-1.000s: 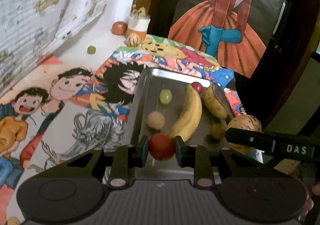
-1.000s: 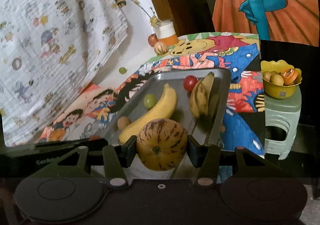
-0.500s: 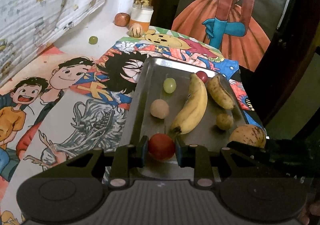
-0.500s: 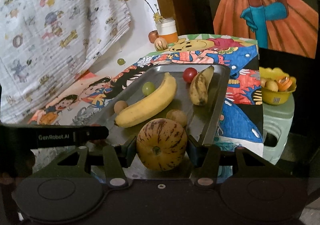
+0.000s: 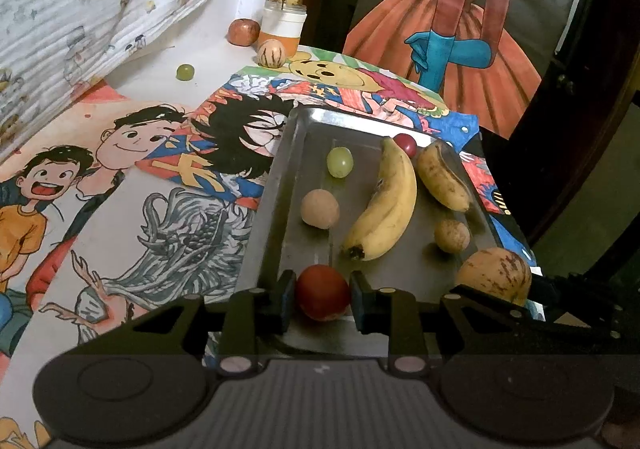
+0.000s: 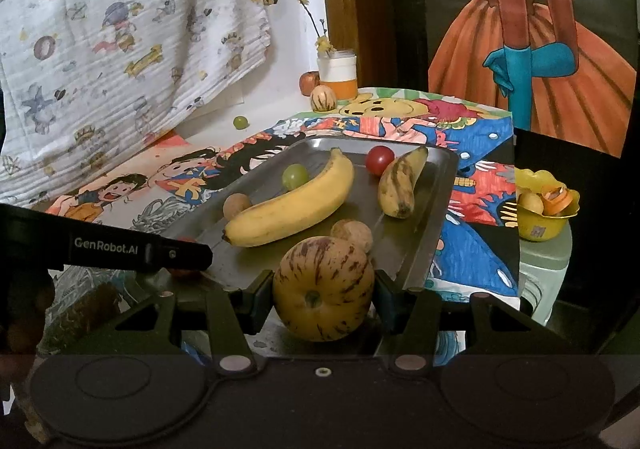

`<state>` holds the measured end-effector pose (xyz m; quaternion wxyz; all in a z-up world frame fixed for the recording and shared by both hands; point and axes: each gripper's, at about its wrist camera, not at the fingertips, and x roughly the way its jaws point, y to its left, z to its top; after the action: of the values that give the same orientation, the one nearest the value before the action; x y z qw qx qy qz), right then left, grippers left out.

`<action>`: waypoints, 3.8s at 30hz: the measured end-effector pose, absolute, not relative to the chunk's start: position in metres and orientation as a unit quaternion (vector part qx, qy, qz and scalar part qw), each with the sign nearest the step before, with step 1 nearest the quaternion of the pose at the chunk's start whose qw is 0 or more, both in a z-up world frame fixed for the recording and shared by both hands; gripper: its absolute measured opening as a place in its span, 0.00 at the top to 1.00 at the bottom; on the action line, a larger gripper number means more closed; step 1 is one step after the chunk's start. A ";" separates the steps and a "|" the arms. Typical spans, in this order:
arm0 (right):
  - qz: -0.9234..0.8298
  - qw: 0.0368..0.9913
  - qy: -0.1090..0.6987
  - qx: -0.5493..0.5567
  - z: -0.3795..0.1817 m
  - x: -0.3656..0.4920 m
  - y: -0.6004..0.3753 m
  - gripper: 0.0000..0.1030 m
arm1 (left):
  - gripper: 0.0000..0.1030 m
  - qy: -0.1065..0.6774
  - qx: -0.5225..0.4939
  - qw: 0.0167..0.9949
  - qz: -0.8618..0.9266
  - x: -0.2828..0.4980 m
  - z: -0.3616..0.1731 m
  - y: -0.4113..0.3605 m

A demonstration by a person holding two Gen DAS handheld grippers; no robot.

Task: Organize fruits
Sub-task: 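Carry the melon and tomato onto the metal tray and open both tools, then lift both tools away from the tray, then move both tools toward the fruits by the wall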

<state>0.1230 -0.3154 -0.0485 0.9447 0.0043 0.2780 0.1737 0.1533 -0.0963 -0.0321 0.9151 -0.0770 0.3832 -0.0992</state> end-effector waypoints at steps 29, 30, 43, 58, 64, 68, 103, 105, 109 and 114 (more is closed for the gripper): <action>0.163 0.952 0.258 0.028 -0.017 0.068 -0.318 0.02 | 0.00 0.346 -0.092 0.930 -0.080 0.103 -0.004 -0.054; 0.162 0.951 0.262 0.029 -0.017 0.065 -0.317 0.01 | 0.00 0.347 -0.090 0.930 -0.077 0.099 -0.005 -0.052; 0.121 0.928 0.350 0.029 -0.020 0.046 -0.300 0.01 | 0.00 0.386 -0.063 0.919 -0.039 0.068 -0.011 -0.026; 0.175 0.906 0.384 -0.013 -0.005 0.052 -0.272 0.01 | 0.00 0.404 -0.044 0.914 0.008 0.065 -0.007 -0.002; 0.204 0.898 0.390 -0.011 0.010 0.067 -0.265 0.01 | 0.00 0.403 -0.028 0.915 0.016 0.072 -0.001 0.005; 0.217 0.892 0.397 0.006 0.018 0.083 -0.265 0.01 | 0.00 0.400 -0.019 0.916 0.017 0.080 0.005 0.008; 0.264 0.923 0.281 0.005 0.078 0.468 -0.215 0.01 | 0.00 0.299 -0.112 0.947 0.032 0.373 -0.002 0.022; 0.264 0.920 0.288 0.009 0.058 0.488 -0.210 0.01 | 0.00 0.296 -0.128 0.946 0.033 0.387 -0.014 0.025; 0.251 0.920 0.301 0.018 0.028 0.525 -0.198 0.01 | 0.00 0.295 -0.147 0.943 0.044 0.414 -0.032 0.029; 0.235 0.918 0.319 0.022 0.003 0.563 -0.185 0.01 | 0.00 0.300 -0.147 0.941 0.057 0.438 -0.045 0.029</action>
<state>0.5634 -0.1848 0.0035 0.9180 0.0221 0.3188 0.2348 0.4377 0.0291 -0.0450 0.9408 -0.1465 0.3005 0.0567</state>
